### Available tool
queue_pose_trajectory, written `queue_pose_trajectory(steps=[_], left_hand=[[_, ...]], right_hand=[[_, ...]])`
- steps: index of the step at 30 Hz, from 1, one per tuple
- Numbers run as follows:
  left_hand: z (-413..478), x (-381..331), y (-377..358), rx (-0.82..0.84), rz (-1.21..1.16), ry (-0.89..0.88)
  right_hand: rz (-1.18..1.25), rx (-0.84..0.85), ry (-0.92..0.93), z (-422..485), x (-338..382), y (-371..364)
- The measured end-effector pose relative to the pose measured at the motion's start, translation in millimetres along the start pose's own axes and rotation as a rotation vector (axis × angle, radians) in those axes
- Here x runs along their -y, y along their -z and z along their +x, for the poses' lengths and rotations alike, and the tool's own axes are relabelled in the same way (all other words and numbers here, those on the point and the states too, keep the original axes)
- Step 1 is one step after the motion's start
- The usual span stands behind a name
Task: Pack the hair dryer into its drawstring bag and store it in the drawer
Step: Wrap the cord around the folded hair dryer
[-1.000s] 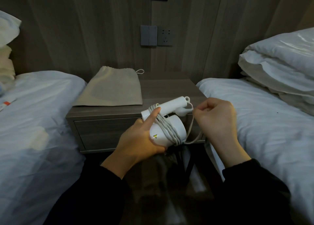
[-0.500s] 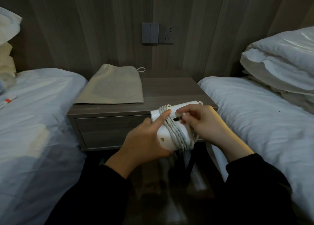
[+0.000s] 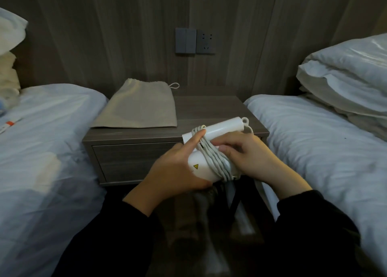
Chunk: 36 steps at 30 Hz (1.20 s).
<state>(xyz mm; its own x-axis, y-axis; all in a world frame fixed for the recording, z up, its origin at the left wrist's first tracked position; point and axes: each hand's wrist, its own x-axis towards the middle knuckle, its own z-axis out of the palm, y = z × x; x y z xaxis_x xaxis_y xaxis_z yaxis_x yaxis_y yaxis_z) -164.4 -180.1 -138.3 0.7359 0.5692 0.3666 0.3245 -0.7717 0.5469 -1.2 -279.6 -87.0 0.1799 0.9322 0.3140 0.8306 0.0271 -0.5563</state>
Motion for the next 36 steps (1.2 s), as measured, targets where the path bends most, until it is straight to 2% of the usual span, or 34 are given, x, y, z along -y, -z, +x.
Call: queue_pose_trajectory(steps=[2, 3, 6, 8, 11, 14, 21, 24, 26, 30, 32, 36], left_hand=[[-1, 2, 2, 0.003, 0.048, -0.031], [-2, 3, 4, 0.012, 0.074, -0.035], [-3, 5, 6, 0.059, 0.138, -0.04], [-4, 5, 7, 0.088, 0.195, -0.067], [-4, -2, 9, 0.15, 0.312, -0.111], [-4, -8, 12, 0.206, 0.371, -0.16], [-2, -13, 13, 0.3, 0.327, -0.196], [1, -3, 12, 0.277, 0.255, -0.188], [2, 6, 11, 0.185, 0.192, -0.162], [5, 8, 7, -0.041, -0.119, 0.038], [4, 0, 0, -0.042, -0.316, 0.119], [3, -15, -19, -0.097, -0.506, 0.231]], right_hand=[[-0.047, 0.118, 0.06, -1, -2, 4], [-0.111, 0.125, 0.085, 0, -3, 4], [-0.366, 0.035, 0.007, 0, 0, 5], [-0.411, 0.014, -0.065, 0, 2, 9], [-0.397, 0.104, -0.128, -2, 3, 16], [-0.281, 0.238, -0.186, -3, 0, 18], [-0.144, 0.282, -0.241, 0, -16, 20], [-0.095, 0.256, -0.289, 0, -17, 17], [-0.054, 0.193, -0.376, 0, -21, 14], [0.146, 0.01, -0.555, -3, -29, 6], [0.219, -0.055, -0.597, -4, -27, 5], [0.25, -0.077, -0.606, -4, -20, 4]])
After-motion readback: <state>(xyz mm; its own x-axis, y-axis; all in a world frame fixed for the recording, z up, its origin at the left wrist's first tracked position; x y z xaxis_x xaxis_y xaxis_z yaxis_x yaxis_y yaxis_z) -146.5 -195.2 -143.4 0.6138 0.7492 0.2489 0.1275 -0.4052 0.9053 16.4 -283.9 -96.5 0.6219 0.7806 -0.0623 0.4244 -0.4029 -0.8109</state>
